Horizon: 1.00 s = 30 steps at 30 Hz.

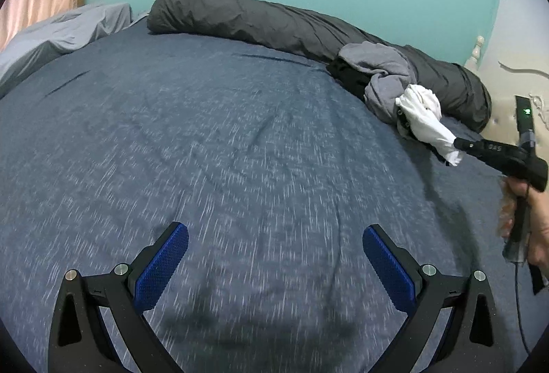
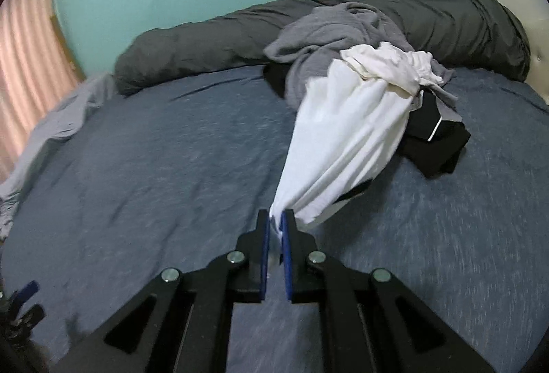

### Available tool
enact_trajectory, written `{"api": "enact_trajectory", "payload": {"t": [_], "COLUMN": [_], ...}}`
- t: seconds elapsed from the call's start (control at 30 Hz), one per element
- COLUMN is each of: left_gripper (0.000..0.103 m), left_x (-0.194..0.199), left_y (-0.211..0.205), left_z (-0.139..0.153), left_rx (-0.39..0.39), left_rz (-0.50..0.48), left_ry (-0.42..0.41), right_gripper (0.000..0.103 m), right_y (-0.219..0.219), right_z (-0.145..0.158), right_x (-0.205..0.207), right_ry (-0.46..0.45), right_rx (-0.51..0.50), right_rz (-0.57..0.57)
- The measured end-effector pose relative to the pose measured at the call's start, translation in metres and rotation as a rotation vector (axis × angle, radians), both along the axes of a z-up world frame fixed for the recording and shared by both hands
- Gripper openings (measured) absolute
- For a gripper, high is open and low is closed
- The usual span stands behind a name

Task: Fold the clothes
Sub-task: 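Pull the white garment out of the pile with the right gripper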

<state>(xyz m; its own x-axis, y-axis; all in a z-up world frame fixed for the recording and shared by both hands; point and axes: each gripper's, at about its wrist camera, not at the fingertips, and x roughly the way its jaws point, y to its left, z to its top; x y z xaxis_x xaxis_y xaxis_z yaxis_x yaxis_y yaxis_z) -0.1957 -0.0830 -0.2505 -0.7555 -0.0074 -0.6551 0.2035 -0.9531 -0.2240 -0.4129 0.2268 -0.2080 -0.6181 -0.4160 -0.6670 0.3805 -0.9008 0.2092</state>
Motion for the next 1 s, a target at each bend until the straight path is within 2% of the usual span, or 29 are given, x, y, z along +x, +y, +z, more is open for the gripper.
{"api": "enact_trajectory", "payload": {"t": [0.13, 0.27, 0.37, 0.47, 0.53, 0.57, 0.77, 0.83, 0.9, 1.0], "left_gripper": [0.103, 0.103, 0.103, 0.103, 0.103, 0.103, 0.103, 0.103, 0.103, 0.103], "left_x": [0.021, 0.044, 0.063, 0.079, 0.088, 0.092, 0.093, 0.089, 0.083, 0.071], "left_y": [-0.002, -0.004, -0.001, -0.001, -0.003, -0.004, -0.019, -0.021, -0.019, -0.016], "left_z": [0.007, 0.012, 0.014, 0.011, 0.007, 0.005, -0.007, -0.011, -0.013, -0.015], "left_rx": [0.003, 0.024, 0.038, 0.033, 0.026, 0.024, 0.024, 0.041, 0.042, 0.037], "left_rz": [0.018, 0.021, 0.012, 0.005, 0.006, 0.006, 0.019, 0.014, 0.013, 0.006], "left_ry": [0.011, 0.019, 0.024, 0.024, 0.018, 0.015, -0.006, -0.012, -0.015, -0.019], "right_gripper": [0.007, 0.006, 0.0, 0.0, 0.0, 0.0, 0.002, 0.012, 0.031, 0.035], "right_y": [-0.001, -0.019, -0.042, -0.061, -0.071, -0.074, -0.04, -0.018, 0.003, 0.032], "right_z": [0.022, 0.039, 0.046, 0.046, 0.039, 0.035, 0.005, -0.007, -0.018, -0.036], "right_x": [0.041, 0.094, 0.136, 0.168, 0.179, 0.183, 0.168, 0.161, 0.153, 0.136], "right_ry": [0.003, -0.014, -0.046, -0.067, -0.079, -0.088, -0.158, -0.182, -0.198, -0.215], "right_rx": [-0.066, -0.139, -0.198, -0.238, -0.193, -0.176, -0.105, -0.077, -0.057, -0.065], "right_rz": [0.051, 0.139, 0.223, 0.297, 0.299, 0.29, 0.063, -0.027, -0.11, -0.188]}}
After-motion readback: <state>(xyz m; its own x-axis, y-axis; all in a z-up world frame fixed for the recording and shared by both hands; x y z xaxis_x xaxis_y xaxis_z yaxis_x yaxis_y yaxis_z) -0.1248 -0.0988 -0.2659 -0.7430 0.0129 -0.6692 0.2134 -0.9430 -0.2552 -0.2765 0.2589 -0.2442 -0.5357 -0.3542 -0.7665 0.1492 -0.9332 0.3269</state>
